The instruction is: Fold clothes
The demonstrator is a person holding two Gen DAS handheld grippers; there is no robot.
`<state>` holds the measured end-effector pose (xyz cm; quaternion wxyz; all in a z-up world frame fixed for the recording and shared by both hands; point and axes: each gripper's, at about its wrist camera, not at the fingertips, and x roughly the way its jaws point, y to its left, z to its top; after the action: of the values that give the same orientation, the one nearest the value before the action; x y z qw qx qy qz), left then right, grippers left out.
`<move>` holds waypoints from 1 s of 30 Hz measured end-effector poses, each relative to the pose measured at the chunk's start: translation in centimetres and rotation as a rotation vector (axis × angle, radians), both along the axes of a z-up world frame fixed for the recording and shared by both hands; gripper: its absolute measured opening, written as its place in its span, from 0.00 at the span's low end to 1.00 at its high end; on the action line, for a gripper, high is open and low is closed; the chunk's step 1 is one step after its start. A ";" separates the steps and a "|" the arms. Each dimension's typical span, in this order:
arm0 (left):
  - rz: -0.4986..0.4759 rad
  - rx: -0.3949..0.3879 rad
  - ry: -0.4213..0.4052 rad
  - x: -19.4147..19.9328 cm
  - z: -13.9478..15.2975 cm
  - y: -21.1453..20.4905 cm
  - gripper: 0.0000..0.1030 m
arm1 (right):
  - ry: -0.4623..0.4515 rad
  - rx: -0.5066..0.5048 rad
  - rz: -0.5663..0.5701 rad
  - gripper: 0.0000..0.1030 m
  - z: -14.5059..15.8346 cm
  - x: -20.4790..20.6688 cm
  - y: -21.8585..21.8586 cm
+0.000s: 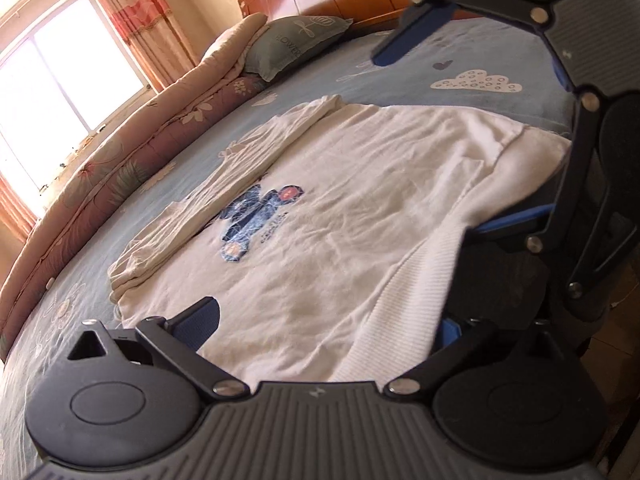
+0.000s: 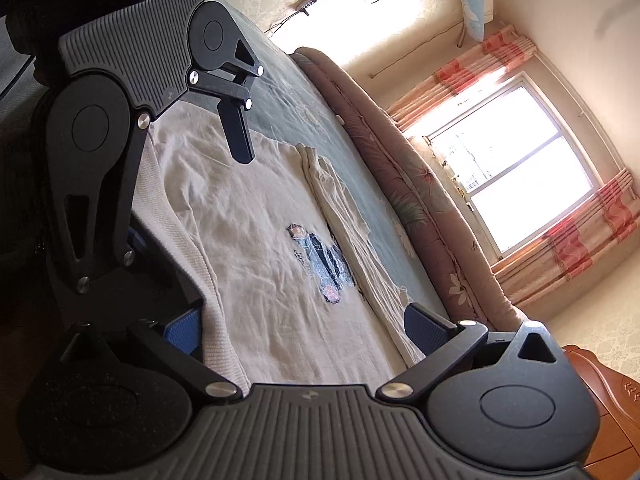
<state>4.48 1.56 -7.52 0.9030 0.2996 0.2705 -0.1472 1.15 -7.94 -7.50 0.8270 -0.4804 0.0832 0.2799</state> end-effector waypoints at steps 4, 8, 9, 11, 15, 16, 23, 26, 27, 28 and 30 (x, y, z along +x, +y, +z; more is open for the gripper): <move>0.014 -0.042 -0.009 0.6 1.2 0.7 0.99 | 0.025 -0.008 0.002 1.00 -0.9 0.4 0.9; -0.004 -0.028 -0.020 0.6 1.6 0.4 0.99 | 0.020 -0.020 -0.026 1.00 -2.2 0.9 2.2; -0.008 -0.023 -0.018 0.5 1.6 0.4 0.99 | 0.007 -0.020 -0.045 1.00 -2.4 1.2 2.3; -0.015 -0.013 -0.011 0.1 1.2 0.6 0.99 | -0.039 -0.033 -0.086 1.00 -2.8 1.7 2.1; -0.019 0.025 0.014 -0.2 0.0 0.6 0.99 | -0.084 -0.057 -0.145 1.00 -3.3 2.3 1.2; -0.018 0.034 0.019 -0.1 -0.2 0.4 0.99 | -0.078 -0.049 -0.152 1.00 -3.2 2.4 1.0; -0.074 0.108 -0.038 0.3 -0.9 -2.7 0.99 | -0.083 0.014 -0.176 1.00 -2.4 2.6 1.2; -0.069 0.166 -0.057 0.1 -0.9 -2.4 0.99 | -0.073 0.008 -0.198 1.00 -2.5 3.3 0.6; -0.064 0.192 -0.067 0.0 -1.0 -2.1 0.99 | -0.066 0.002 -0.206 1.00 -2.5 3.5 0.2; -0.059 0.219 -0.075 -0.2 -1.0 -1.6 0.99 | -0.060 -0.007 -0.218 1.00 -2.6 3.7 -0.1; -0.048 0.254 -0.085 -0.7 -1.1 -0.3 0.99 | -0.044 -0.025 -0.235 1.00 -3.0 4.0 -0.8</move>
<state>3.81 1.23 -8.67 0.8647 0.4238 0.2412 -0.1208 5.17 -8.73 -10.47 0.8496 -0.4837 0.1244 0.1693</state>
